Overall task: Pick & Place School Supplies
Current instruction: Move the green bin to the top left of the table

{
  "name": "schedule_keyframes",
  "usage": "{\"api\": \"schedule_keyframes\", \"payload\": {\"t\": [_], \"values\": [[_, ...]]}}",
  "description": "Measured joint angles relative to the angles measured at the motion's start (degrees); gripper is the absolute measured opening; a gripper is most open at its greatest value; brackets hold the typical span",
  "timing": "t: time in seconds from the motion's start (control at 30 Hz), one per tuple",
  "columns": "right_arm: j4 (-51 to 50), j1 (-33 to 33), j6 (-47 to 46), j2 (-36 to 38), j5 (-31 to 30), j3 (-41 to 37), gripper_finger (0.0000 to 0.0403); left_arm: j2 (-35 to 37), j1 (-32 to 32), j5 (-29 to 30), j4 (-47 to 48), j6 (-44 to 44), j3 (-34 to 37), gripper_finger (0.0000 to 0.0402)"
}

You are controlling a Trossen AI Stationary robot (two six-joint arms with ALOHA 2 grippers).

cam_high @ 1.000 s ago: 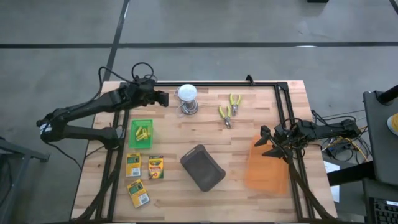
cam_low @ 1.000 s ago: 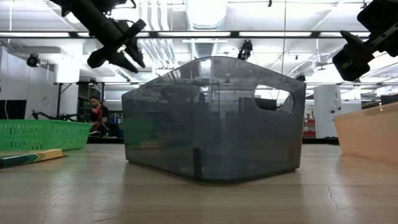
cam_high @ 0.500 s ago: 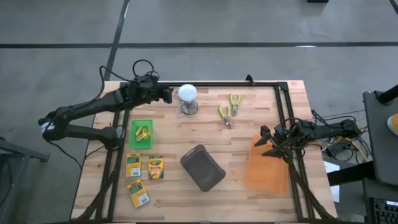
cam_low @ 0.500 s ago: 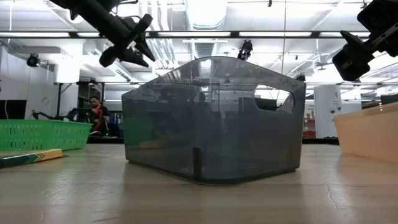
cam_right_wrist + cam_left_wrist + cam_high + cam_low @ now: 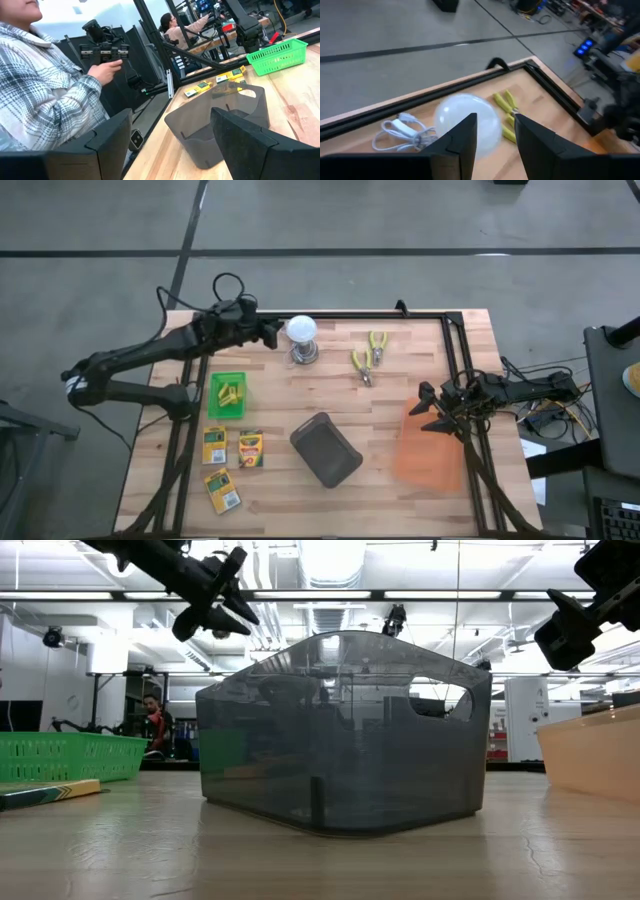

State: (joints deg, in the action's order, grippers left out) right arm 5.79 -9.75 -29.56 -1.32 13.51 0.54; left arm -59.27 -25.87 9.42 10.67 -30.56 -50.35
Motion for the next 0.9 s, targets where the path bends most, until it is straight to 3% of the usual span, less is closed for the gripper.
{"api": "schedule_keyframes", "payload": {"t": [0.23,0.67,0.9], "values": [[0.02,0.01,0.0,0.02,-0.01,0.0,0.0261,2.19,0.48,-2.2,1.22,1.61,0.0,0.0136],[0.0,0.01,0.0,0.02,0.01,0.0,0.0264,7.9,3.11,-19.69,8.97,8.11,0.02,0.0136],[0.0,0.02,0.0,0.01,-0.01,0.0,0.0258,7.9,8.58,-20.85,8.92,6.57,0.15,0.0136]]}}
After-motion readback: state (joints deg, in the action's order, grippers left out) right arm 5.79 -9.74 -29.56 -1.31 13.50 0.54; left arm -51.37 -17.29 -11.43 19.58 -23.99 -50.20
